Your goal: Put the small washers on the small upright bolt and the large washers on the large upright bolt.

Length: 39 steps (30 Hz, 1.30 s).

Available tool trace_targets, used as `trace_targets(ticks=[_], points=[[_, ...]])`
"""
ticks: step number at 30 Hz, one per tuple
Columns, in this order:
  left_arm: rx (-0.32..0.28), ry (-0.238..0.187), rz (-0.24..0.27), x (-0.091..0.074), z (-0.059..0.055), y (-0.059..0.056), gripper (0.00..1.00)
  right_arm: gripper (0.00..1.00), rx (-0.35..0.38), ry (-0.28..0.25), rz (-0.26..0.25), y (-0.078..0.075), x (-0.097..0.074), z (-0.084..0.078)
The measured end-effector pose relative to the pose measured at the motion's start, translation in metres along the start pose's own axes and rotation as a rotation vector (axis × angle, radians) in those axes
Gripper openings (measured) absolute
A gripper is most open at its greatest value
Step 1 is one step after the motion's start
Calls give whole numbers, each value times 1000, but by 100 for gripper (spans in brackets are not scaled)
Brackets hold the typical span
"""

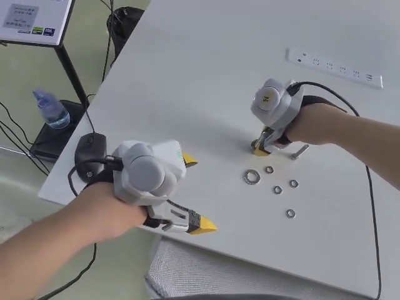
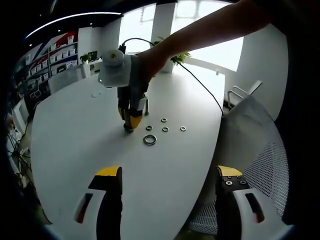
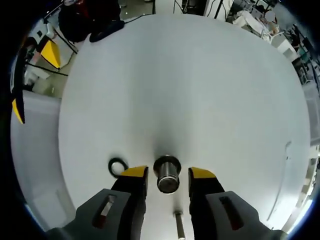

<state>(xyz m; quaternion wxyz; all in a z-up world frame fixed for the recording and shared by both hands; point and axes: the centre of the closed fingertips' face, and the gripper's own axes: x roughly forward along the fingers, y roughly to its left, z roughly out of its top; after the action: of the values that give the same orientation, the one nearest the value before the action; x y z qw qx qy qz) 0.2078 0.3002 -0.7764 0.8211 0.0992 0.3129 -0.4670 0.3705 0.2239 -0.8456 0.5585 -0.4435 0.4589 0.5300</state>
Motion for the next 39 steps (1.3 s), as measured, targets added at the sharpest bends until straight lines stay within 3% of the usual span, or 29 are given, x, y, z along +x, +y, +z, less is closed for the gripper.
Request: trace_targets(ticks=[7,9,15,26,39], points=[[1,-2,3,4,5,1,76,34,79,-89,-14,-3,-29,0],[3,-3,2,5,7,2,76,35,89,-102,-15,-8,-21,-4],[11,2,-1,7,8,5,76,37,123,-148,-29,-14,-36,-8],[24,-2,-15,6,10,6,76,37,175,-141,-37,-2,-50,-39],[54,-3,-44,4,11,0,75,37,237,-144,-34,29,-50,-52]])
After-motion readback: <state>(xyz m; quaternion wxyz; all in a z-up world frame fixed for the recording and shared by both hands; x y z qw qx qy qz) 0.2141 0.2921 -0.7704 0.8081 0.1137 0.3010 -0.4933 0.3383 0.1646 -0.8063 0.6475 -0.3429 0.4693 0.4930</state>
